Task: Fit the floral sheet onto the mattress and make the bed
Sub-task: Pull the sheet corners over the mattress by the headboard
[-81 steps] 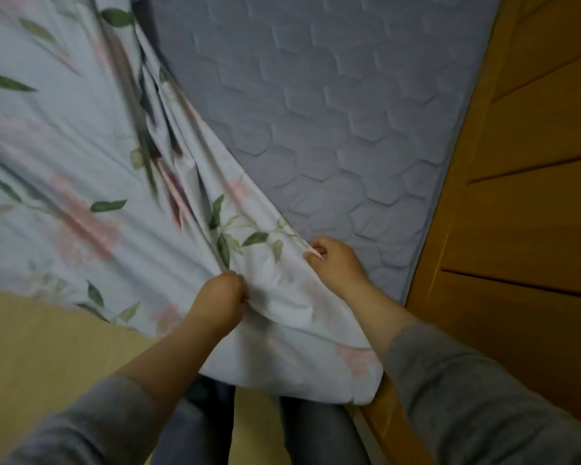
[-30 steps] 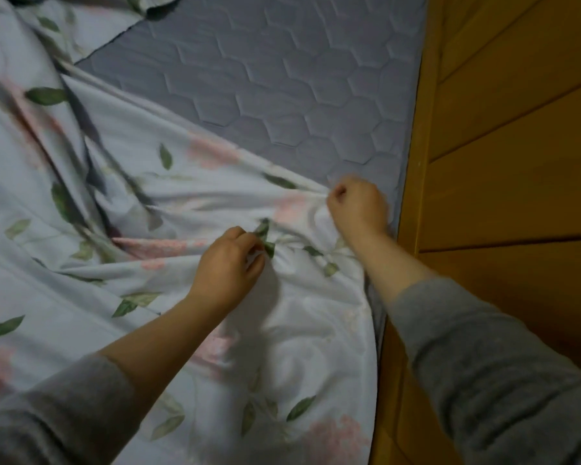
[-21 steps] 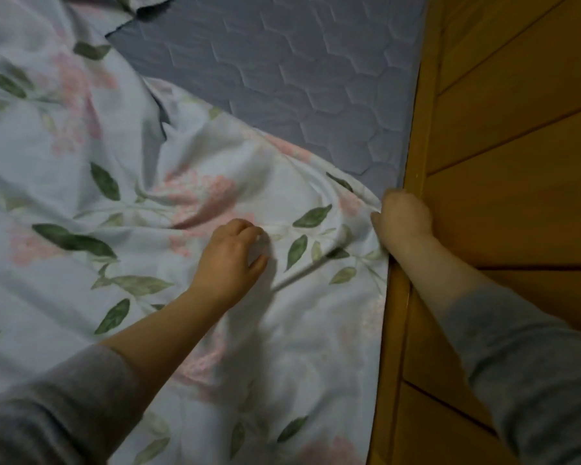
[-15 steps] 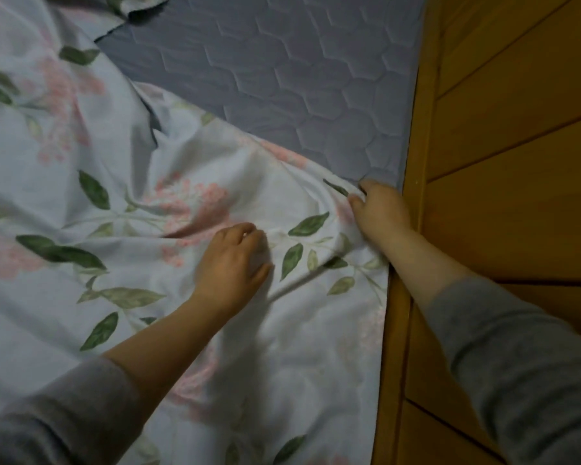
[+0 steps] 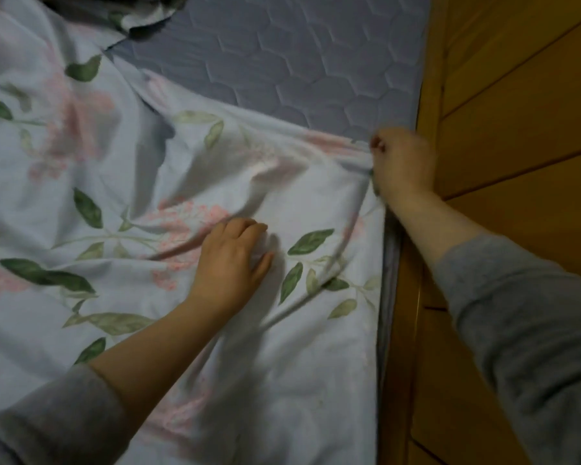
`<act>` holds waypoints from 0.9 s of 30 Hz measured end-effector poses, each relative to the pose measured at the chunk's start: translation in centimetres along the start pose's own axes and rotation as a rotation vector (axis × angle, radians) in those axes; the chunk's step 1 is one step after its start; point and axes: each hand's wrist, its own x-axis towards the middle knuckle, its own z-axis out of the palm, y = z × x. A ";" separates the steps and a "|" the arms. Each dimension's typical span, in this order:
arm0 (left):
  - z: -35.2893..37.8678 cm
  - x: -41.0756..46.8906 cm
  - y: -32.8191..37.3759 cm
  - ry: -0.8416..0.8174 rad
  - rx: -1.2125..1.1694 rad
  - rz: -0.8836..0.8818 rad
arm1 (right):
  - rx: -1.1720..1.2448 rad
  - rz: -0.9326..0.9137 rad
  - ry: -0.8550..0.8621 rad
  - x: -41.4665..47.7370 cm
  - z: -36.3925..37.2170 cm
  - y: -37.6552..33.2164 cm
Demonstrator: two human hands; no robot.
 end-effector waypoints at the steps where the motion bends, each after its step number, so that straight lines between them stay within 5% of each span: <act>1: 0.0 0.1 0.2 -0.007 -0.011 0.015 | -0.061 -0.010 0.041 0.6 -0.7 1.4; 18: 3.9 2.8 0.7 -0.266 0.180 -0.100 | -0.484 -0.114 -0.148 2.4 1.8 5.0; 24: 4.7 6.5 0.1 -0.274 0.206 -0.143 | -0.476 -0.147 -0.200 1.1 3.4 5.1; 27: 4.0 7.4 0.8 -0.117 0.142 -0.128 | -0.420 -0.131 -0.212 1.1 3.4 4.8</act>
